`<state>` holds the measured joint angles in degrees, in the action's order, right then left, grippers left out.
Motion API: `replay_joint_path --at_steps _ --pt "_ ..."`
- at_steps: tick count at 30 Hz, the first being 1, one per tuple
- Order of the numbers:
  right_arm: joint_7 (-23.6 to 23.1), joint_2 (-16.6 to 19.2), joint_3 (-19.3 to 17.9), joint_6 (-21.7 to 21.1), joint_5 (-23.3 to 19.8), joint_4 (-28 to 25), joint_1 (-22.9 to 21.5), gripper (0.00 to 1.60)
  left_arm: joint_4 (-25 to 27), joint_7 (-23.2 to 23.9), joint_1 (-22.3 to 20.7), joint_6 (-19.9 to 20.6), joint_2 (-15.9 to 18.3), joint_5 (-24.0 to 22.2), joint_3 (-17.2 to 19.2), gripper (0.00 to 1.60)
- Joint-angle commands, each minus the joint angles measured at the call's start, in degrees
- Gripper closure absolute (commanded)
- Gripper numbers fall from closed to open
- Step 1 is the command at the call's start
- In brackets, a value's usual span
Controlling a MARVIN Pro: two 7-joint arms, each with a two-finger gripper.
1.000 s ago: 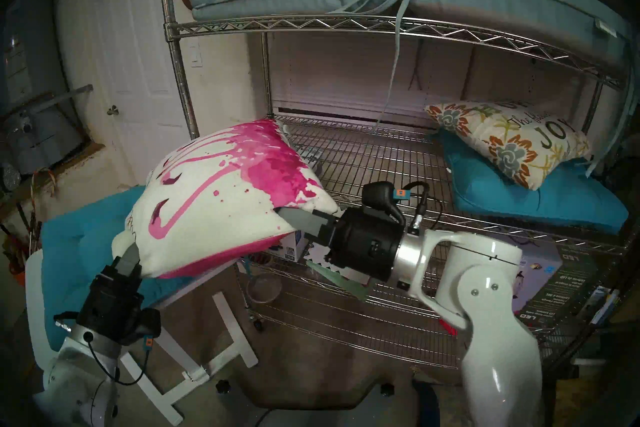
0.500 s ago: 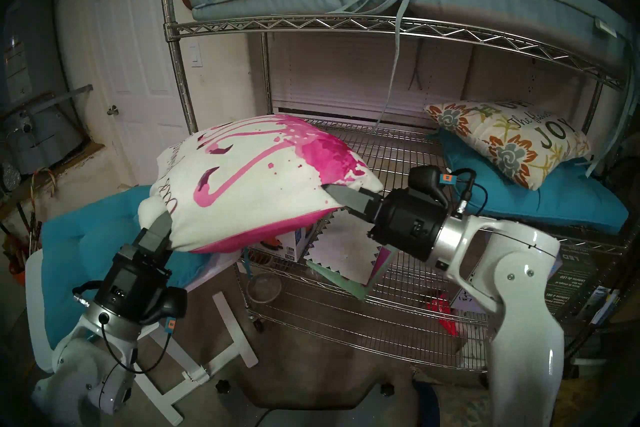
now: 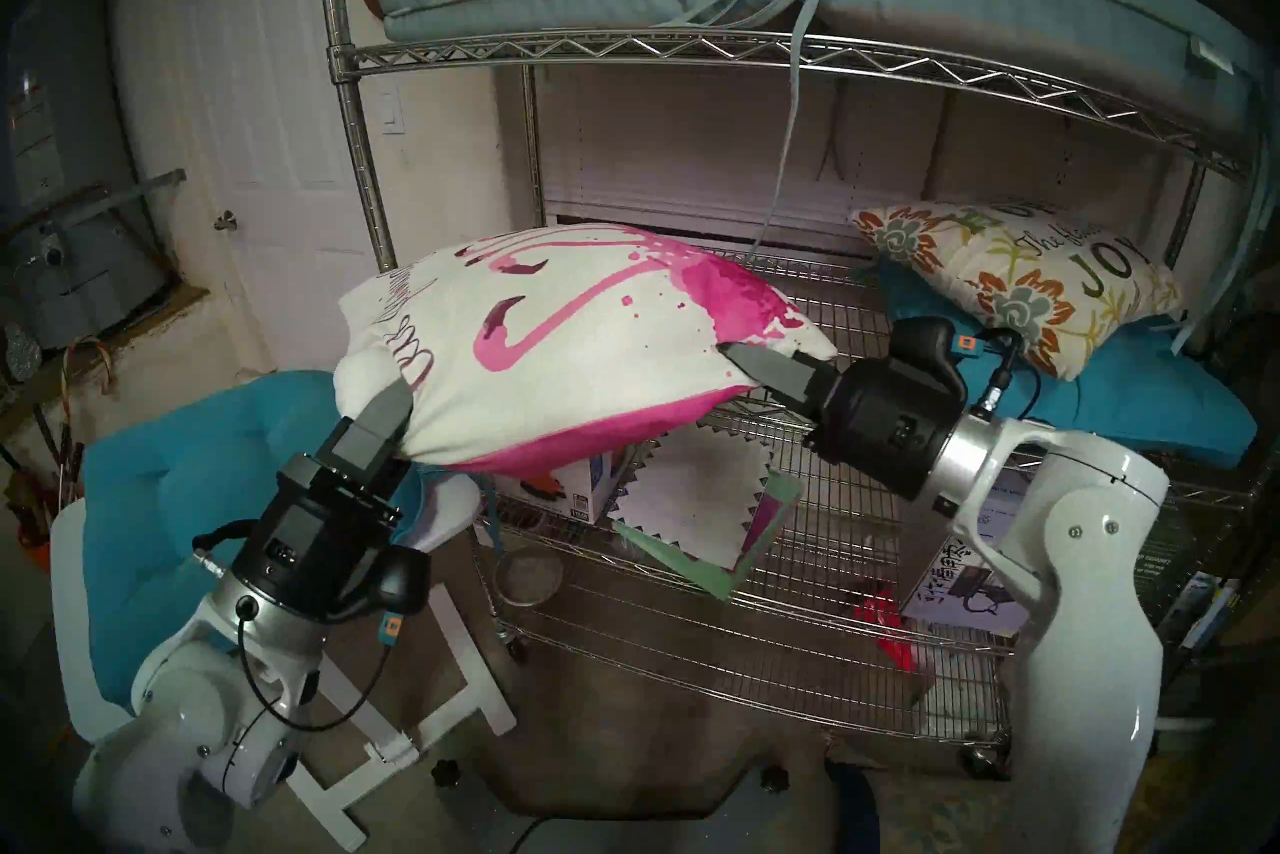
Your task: Put cushion on the shelf
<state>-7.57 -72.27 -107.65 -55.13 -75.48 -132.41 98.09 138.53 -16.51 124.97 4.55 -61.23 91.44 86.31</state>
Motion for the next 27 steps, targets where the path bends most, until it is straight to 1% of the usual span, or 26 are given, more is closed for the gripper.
replay_joint_path --at_steps 1,2,3,4,6,7,9,10,11,13,16,17,19,21,22,26,27 --pt "0.11 -0.41 1.11 0.76 -0.91 3.68 -4.15 1.6 1.47 3.06 -6.68 0.26 -1.03 -0.08 1.26 1.6" --pt "0.14 -0.51 1.7 0.89 -0.95 4.53 -4.73 1.6 1.47 3.75 -6.94 0.26 -1.07 -0.02 1.64 1.6" --pt "0.19 -0.54 2.31 0.97 -1.02 5.51 -5.46 1.6 1.47 5.13 -8.23 0.09 -1.16 -0.07 1.7 1.6" --pt "0.28 -0.6 2.85 1.08 -0.99 6.24 -6.02 1.6 1.47 5.77 -8.08 0.11 -1.19 -0.06 2.12 1.6" --pt "0.47 -0.71 4.09 1.31 -1.03 8.12 -7.67 1.6 1.47 8.16 -9.84 0.0 -1.18 0.05 2.56 1.6" --pt "0.54 -0.73 4.45 1.44 -1.03 8.73 -8.06 1.6 1.47 8.86 -9.93 0.02 -1.2 0.04 2.81 1.6" --pt "0.81 -0.8 5.41 1.65 -1.06 10.53 -9.73 1.6 1.47 11.63 -11.81 -0.06 -1.16 0.11 3.09 1.6" --pt "0.84 -0.67 5.58 1.91 -1.02 10.83 -9.63 1.6 1.47 12.44 -11.73 -0.02 -1.16 0.12 3.38 1.6" --pt "0.99 -0.72 6.03 1.87 -1.04 11.84 -10.8 1.6 1.47 13.77 -12.94 -0.13 -1.17 0.05 3.34 1.6" --pt "1.13 -0.6 6.52 2.14 -1.05 13.05 -11.67 1.6 1.47 15.81 -13.85 -0.26 -1.1 0.14 3.62 1.6" --pt "1.35 -0.32 6.77 2.2 -1.06 14.93 -13.46 1.6 1.47 18.47 -15.69 -0.57 -1.09 0.18 3.49 1.6" --pt "1.35 -0.32 6.77 2.2 -1.06 14.93 -13.46 1.6 1.47 18.47 -15.69 -0.57 -1.09 0.18 3.49 1.6" --pt "1.52 0.09 6.66 2.0 -1.06 17.02 -15.5 1.6 1.26 21.35 -17.75 -1.08 -1.16 0.2 2.95 1.6" --pt "1.41 0.35 6.33 2.07 -1.1 17.28 -15.41 1.6 1.47 22.13 -17.66 -1.23 -1.22 0.26 2.86 1.6" --pt "1.47 0.72 6.01 1.55 -1.07 18.72 -17.19 1.6 1.09 23.91 -19.49 -1.7 -1.39 0.28 2.09 1.6" --pt "1.17 1.76 4.84 1.0 -1.13 19.94 -17.95 1.6 0.71 26.93 -21.67 -2.42 -2.09 0.41 0.8 1.6" --pt "1.06 2.02 4.55 0.81 -1.19 20.24 -18.1 1.6 0.13 27.97 -23.38 -2.7 -2.32 0.44 0.11 1.6"
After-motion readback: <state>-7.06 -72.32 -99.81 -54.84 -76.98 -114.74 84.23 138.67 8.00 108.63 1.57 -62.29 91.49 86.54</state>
